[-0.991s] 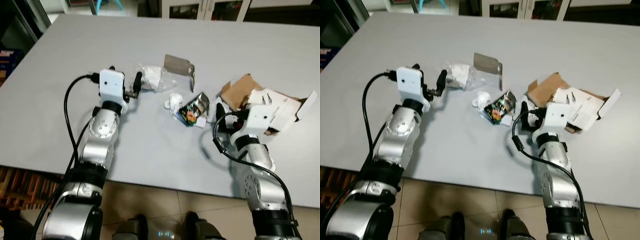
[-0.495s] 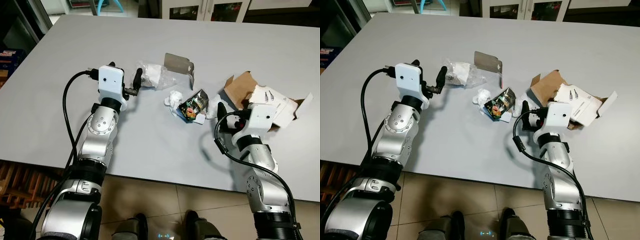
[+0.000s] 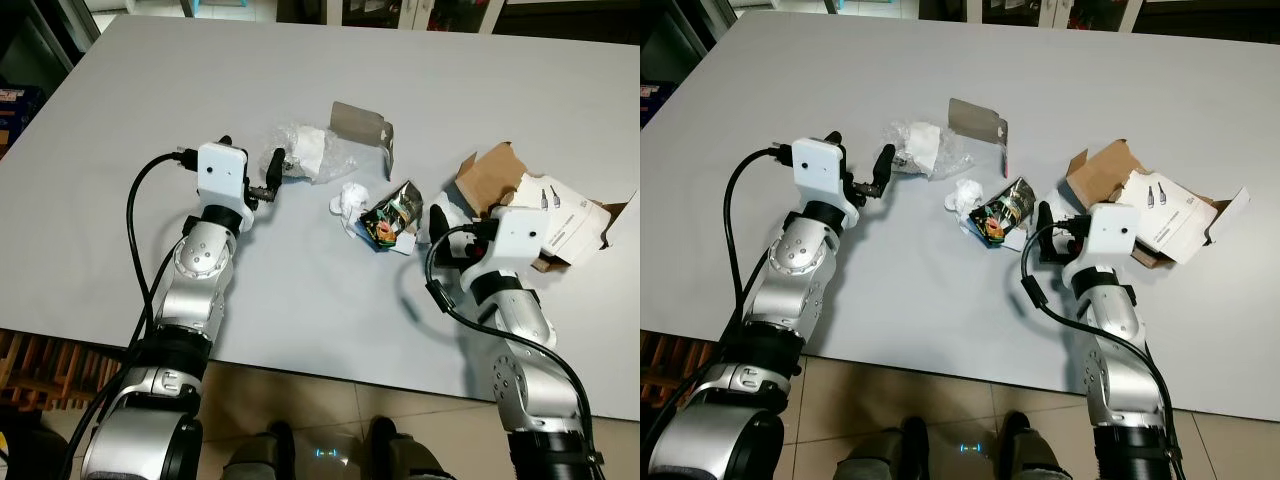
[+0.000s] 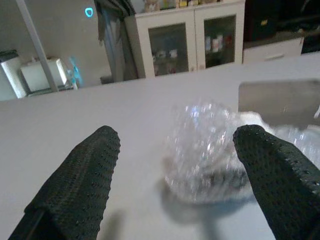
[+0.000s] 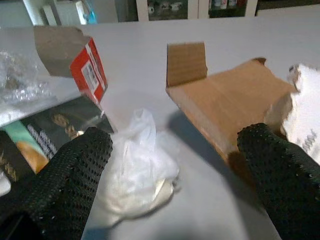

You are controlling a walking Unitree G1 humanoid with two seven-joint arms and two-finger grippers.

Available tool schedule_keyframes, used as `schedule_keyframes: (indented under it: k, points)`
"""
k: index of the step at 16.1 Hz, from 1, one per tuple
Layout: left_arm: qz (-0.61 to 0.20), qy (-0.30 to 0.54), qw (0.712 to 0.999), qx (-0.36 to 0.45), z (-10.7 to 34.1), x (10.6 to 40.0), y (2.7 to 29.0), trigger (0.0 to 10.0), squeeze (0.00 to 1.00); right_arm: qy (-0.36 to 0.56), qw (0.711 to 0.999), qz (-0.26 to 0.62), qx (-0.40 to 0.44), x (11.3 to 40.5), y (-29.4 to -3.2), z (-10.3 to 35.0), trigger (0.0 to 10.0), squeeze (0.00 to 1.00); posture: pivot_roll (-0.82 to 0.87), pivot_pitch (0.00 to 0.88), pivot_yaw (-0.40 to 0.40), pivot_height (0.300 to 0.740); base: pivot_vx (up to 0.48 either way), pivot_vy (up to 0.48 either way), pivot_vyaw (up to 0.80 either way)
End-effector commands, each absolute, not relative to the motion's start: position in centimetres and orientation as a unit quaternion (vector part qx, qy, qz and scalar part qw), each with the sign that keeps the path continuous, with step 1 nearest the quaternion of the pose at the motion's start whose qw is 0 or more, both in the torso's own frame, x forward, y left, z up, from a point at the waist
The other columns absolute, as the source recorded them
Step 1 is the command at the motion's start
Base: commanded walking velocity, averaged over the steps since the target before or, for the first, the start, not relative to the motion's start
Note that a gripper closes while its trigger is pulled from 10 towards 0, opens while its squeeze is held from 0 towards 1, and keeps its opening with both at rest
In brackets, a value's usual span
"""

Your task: Picking trash to rubbish bin

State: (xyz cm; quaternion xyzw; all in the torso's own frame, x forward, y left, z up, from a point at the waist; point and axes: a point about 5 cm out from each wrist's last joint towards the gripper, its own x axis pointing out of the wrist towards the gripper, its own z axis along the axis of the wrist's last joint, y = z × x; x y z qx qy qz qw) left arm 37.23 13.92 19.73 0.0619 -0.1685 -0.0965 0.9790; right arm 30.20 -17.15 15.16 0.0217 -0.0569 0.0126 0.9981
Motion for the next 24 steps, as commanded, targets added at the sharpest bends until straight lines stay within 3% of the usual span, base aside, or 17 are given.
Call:
schedule_keyframes:
  k: [1, 5, 9, 13, 19, 24]
  points:
    - [-0.107, -0.190, 0.974, 0.054, 21.5, 37.6, 13.7, 10.0, 0.00, -0.053, 0.998, 0.014, 0.029, 30.0, -17.0, 15.1, 10.0, 0.00, -0.06, 0.281, 0.050, 0.740, 0.000, 0.000, 0.00]
    - [-0.136, -0.208, 0.968, 0.041, 25.2, 39.2, 13.2, 10.0, 0.00, -0.055, 0.998, 0.019, 0.031, 29.8, -16.7, 15.5, 10.0, 0.00, -0.07, 0.276, 0.049, 0.740, 0.000, 0.000, 0.00]
    - [-0.127, -0.130, 0.980, 0.082, 26.3, 41.4, 13.6, 10.0, 0.00, -0.048, 0.998, 0.027, 0.032, 29.7, -16.4, 15.3, 10.0, 0.00, -0.07, 0.269, 0.054, 0.740, 0.000, 0.000, 0.00]
    - [-0.122, -0.072, 0.986, 0.087, 25.0, 42.1, 13.1, 10.0, 0.00, -0.044, 0.998, 0.034, 0.035, 29.5, -16.0, 15.2, 10.0, 0.00, -0.08, 0.270, 0.054, 0.740, 0.000, 0.000, 0.00]
    - [-0.205, -0.002, 0.979, 0.003, 20.3, 41.1, 10.4, 10.0, 0.00, -0.038, 0.998, 0.033, 0.038, 29.0, -15.9, 15.0, 10.0, 0.00, -0.09, 0.296, 0.048, 0.740, 0.000, 0.000, 0.00]
    - [-0.223, 0.063, 0.972, 0.032, 16.1, 39.9, 9.0, 10.0, 0.00, -0.032, 0.998, 0.033, 0.043, 28.6, -15.6, 15.0, 10.0, 0.00, -0.11, 0.313, 0.043, 0.740, 0.000, 0.000, 0.00]
